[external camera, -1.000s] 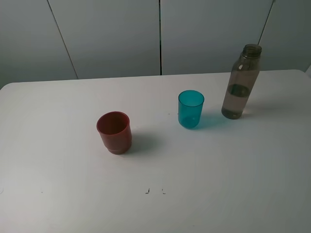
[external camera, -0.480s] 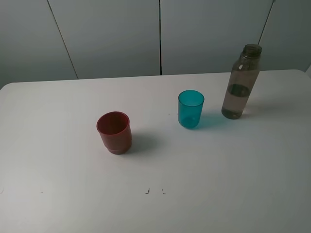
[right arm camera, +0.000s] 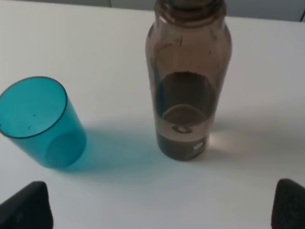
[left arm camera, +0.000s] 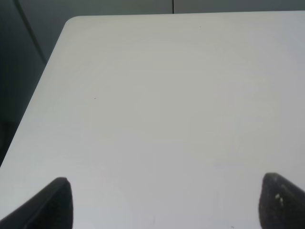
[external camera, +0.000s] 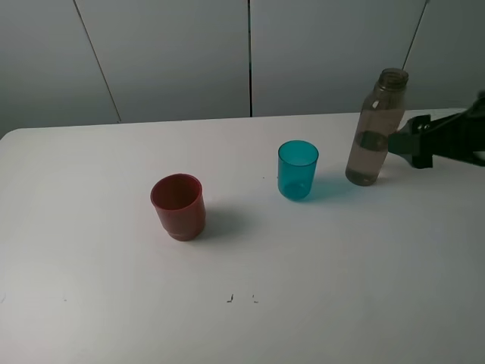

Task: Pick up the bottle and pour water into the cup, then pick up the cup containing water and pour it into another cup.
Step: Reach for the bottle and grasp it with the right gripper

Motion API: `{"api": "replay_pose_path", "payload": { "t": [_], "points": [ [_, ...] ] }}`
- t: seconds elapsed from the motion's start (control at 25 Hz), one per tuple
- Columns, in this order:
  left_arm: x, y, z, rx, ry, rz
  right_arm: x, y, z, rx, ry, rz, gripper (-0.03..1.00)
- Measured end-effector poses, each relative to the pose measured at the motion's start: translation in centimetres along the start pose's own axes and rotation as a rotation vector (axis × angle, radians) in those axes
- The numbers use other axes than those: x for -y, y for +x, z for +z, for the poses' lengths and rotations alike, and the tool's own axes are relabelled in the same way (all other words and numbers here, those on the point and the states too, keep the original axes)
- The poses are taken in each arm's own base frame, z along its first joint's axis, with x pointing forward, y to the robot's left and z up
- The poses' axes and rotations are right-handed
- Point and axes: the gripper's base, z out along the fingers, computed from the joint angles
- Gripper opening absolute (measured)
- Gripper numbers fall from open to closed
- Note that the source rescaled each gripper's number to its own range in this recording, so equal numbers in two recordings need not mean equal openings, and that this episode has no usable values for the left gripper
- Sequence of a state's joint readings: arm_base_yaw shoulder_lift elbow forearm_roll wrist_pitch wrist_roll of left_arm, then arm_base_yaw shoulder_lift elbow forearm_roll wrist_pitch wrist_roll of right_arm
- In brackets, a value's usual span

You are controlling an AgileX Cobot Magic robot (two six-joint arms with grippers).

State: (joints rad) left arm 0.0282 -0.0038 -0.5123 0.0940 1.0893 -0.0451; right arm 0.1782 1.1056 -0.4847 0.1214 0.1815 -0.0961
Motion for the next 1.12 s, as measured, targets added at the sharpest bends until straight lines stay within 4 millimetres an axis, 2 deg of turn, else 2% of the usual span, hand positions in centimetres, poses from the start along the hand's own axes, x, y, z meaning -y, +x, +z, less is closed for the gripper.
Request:
{"api": "replay_pose_path", "payload": {
  "t": [0.32,0.64,1.12],
  "points": [
    [0.0,0.0,0.0,0.0,0.0,0.0,0.5,2.6,5.0,-0.033,0.034,-0.007,0.98],
    [0.0,0.0,0.0,0.0,0.0,0.002,0.8,4.5,8.9,-0.068,0.054,-0.016,0.98],
    [0.0,0.0,0.0,0.0,0.0,0.002,1.1,5.1,12.8,0.157,0.078,-0.001,0.98]
  ]
}}
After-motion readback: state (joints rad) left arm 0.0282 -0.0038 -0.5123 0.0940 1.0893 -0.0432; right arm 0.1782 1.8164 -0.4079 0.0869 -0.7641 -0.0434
